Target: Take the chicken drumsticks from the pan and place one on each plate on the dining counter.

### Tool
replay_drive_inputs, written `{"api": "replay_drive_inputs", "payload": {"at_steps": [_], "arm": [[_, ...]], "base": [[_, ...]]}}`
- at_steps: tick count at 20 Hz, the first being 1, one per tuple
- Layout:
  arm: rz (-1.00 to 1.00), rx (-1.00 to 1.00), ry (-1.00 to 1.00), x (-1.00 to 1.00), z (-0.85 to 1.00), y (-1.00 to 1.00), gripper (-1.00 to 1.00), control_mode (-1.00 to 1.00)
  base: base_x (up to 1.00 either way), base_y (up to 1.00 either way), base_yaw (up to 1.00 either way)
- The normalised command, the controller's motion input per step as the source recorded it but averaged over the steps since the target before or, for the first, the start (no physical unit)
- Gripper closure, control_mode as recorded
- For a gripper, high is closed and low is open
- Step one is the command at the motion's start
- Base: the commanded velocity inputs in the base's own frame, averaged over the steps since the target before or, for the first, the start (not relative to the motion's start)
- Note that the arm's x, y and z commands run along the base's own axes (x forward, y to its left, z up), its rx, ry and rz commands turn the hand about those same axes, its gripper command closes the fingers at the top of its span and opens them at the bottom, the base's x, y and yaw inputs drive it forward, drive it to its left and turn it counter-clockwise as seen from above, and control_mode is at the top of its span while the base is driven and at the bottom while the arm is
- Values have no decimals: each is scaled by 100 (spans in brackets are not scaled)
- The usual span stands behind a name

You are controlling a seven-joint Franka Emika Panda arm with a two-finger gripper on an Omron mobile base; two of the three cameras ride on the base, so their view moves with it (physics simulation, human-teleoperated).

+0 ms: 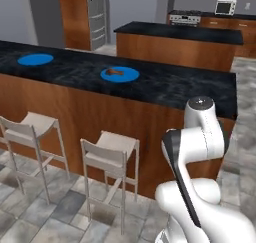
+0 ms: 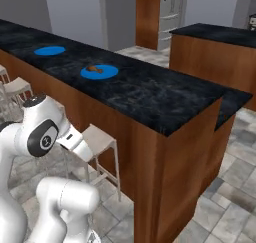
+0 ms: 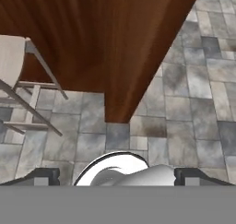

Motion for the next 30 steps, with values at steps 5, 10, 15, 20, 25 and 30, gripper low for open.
{"api": "replay_drive_inputs", "payload": {"at_steps": [5,10,15,20,25,30], "arm": [[0,0,0,0,0,0,-100,100],[0,0,0,0,0,0,-100,100],[0,0,0,0,0,0,-100,100],[0,0,0,0,0,0,-100,100],[0,0,0,0,0,0,-100,100],[0,0,0,0,0,0,-100,100]], "base": [[-37,-100,-2],[-25,-100,-8],[-7,-100,-8],[3,-100,-9],[26,-99,-5],[46,-91,0]]}}
